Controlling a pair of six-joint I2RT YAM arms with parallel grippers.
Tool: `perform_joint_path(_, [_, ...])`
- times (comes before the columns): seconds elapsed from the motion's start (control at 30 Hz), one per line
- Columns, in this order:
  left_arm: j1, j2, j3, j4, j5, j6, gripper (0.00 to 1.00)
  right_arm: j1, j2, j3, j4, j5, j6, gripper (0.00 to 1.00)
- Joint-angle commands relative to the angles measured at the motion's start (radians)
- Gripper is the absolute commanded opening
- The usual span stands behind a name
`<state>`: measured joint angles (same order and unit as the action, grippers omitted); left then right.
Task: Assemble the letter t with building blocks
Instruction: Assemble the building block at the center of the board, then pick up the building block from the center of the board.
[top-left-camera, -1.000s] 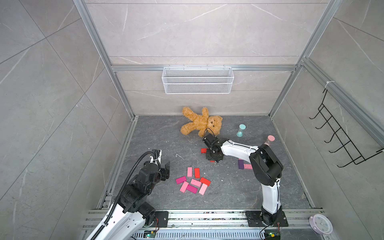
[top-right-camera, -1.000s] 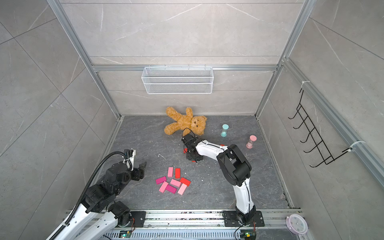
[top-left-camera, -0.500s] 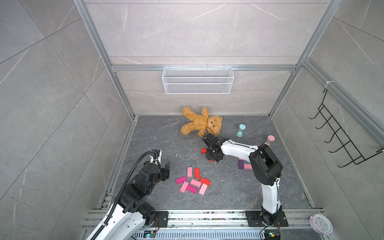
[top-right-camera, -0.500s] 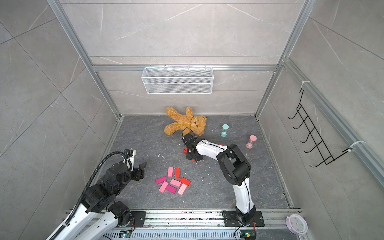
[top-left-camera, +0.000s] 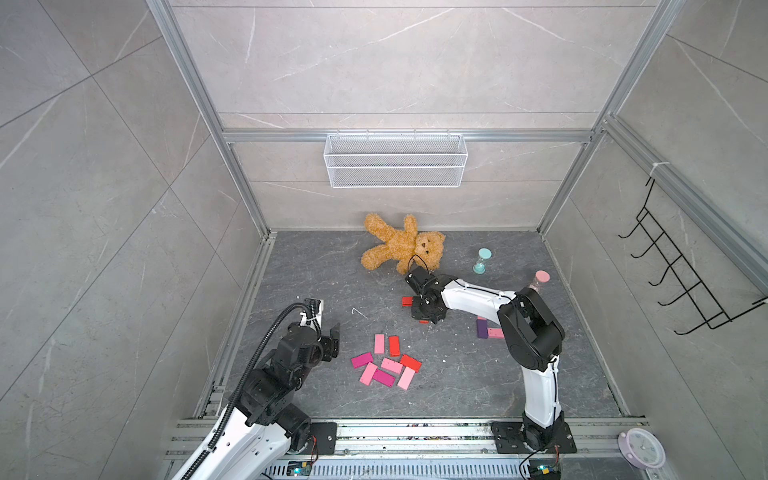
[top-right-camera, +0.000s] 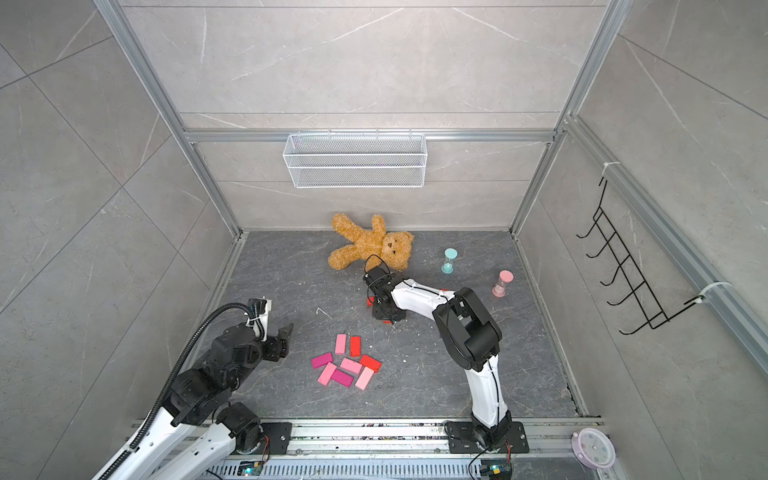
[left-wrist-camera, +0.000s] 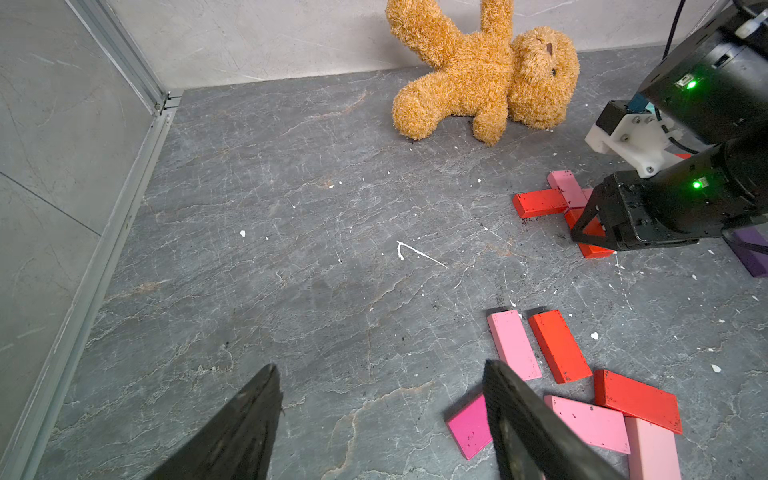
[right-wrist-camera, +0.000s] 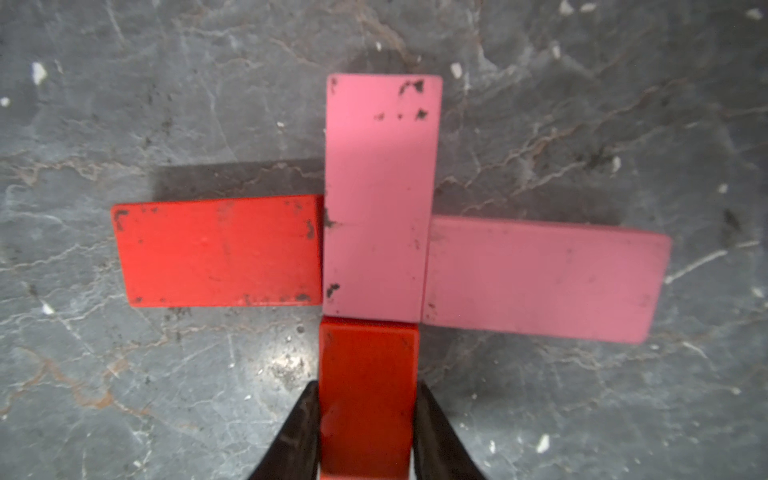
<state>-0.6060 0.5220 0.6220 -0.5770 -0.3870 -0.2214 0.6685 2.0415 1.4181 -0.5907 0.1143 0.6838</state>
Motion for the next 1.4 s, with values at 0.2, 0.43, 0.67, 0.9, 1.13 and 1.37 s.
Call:
perform_joint_path(0.2, [0.001, -0.022, 0.021, 0.009, 0.0, -0.006, 0.79, -0.002, 0.033, 0.019, -0.042, -0.007, 0.001, 0.44])
perform_joint_path(0.43, [0.001, -0.014, 0.022, 0.01, 0.002, -0.008, 0.79, -0.002, 0.0, 0.002, -0.055, 0.021, 0.005, 0.48])
perform_joint_path(0.67, [0.001, -0.008, 0.021, 0.012, 0.004, -0.007, 0.79, 0.0, -0.13, -0.042, -0.053, -0.024, -0.106, 0.51])
perform_joint_path(0.9, [0.0, -0.012, 0.017, 0.016, -0.003, -0.005, 0.79, 0.04, -0.288, -0.117, -0.041, -0.132, -0.255, 0.52])
perform_joint_path(1.13, [0.001, -0.01, 0.019, 0.012, -0.02, -0.001, 0.79, 0.218, -0.351, -0.237, -0.009, -0.061, -0.431, 0.51])
perform_joint_path(1.37, [0.001, -0.027, 0.016, 0.002, -0.046, -0.007, 0.79, 0.264, -0.333, -0.341, 0.042, -0.102, -0.453, 0.49])
